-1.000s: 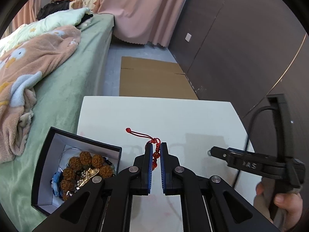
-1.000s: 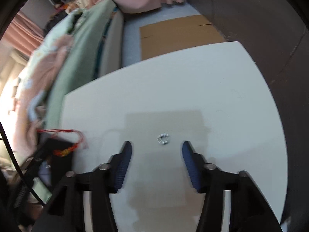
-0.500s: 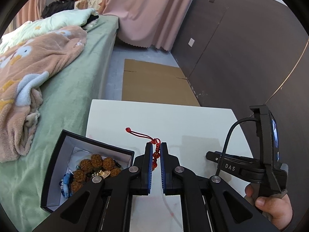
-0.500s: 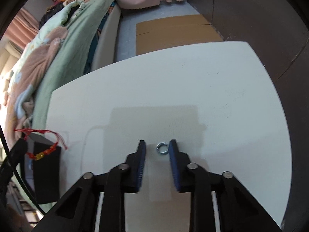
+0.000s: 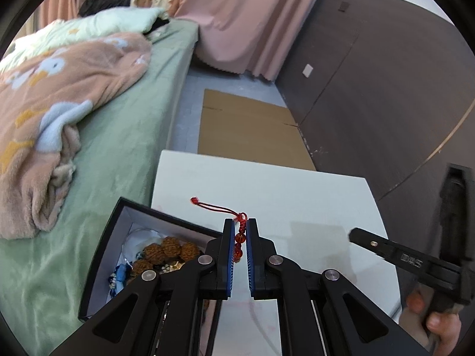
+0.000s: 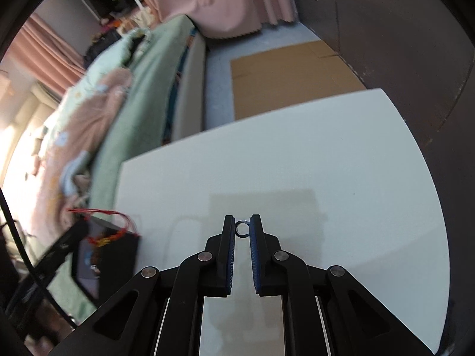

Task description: Organize jewelry

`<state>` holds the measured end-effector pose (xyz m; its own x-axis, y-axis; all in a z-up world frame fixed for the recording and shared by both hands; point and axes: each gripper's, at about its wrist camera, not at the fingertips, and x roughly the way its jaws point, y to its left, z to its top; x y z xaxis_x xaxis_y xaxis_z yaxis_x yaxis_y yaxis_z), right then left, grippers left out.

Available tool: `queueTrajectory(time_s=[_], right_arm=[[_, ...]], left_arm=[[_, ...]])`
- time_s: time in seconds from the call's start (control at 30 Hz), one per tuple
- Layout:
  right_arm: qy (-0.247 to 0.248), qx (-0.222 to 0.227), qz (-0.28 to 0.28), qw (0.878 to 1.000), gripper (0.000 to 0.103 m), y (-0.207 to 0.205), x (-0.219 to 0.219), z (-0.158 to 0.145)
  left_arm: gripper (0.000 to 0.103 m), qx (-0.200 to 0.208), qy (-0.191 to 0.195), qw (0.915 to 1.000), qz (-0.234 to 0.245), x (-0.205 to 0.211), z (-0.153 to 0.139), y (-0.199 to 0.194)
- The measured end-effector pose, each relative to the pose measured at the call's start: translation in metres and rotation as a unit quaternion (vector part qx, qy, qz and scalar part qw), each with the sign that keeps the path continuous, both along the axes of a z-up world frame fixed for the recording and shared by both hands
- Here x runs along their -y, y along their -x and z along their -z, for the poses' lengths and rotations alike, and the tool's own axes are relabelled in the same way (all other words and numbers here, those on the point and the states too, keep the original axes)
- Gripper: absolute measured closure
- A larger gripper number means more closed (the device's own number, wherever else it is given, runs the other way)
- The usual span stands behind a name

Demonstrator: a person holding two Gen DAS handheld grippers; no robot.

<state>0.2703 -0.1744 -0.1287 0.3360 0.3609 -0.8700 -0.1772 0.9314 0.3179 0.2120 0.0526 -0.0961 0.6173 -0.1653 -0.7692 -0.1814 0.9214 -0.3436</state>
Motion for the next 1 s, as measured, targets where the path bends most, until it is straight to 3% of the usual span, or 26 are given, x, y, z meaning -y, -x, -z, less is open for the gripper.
queueTrajectory(time_s=[0.17, 0.43, 0.6, 0.63, 0.73, 0.77, 0.8, 1.0], right_arm=[[-0.026, 0.017, -0.017, 0.999, 0.092, 0.006, -0.010, -0.015], [-0.050, 0.018, -0.023, 0.998, 0.092, 0.008, -0.018, -0.019], [-0.098, 0.022, -0.043, 0.994, 0.091, 0.014, -0.025, -0.026], [-0.105, 0.024, -0.049, 0.993, 0.091, 0.016, -0.028, -0.028], [-0.120, 0.024, -0.066, 0.990, 0.092, 0.019, -0.041, -0.028], [-0.123, 0.021, -0.069, 0.990, 0.091, 0.020, -0.045, -0.027], [-0.125, 0.018, -0.072, 0.989, 0.091, 0.021, -0.049, -0.025], [-0.155, -0.002, -0.091, 0.984, 0.091, 0.023, -0.070, -0.015]], left_arm=[[0.095, -0.016, 0.017, 0.9994, -0.027, -0.011, 0.008, -0.002], [0.095, 0.001, 0.005, 0.9992, -0.041, -0.016, 0.001, -0.001], [0.093, 0.004, 0.037, 0.9979, -0.053, -0.029, -0.001, 0.001], [0.084, 0.003, 0.041, 0.9976, -0.057, -0.031, -0.001, 0.001], [0.034, 0.013, 0.052, 0.9956, -0.077, -0.041, -0.003, 0.005], [0.028, 0.018, 0.054, 0.9948, -0.084, -0.045, -0.004, 0.006], [0.025, 0.026, 0.057, 0.9938, -0.092, -0.049, -0.007, 0.008], [0.025, 0.043, 0.062, 0.9899, -0.120, -0.066, -0.015, 0.016]])
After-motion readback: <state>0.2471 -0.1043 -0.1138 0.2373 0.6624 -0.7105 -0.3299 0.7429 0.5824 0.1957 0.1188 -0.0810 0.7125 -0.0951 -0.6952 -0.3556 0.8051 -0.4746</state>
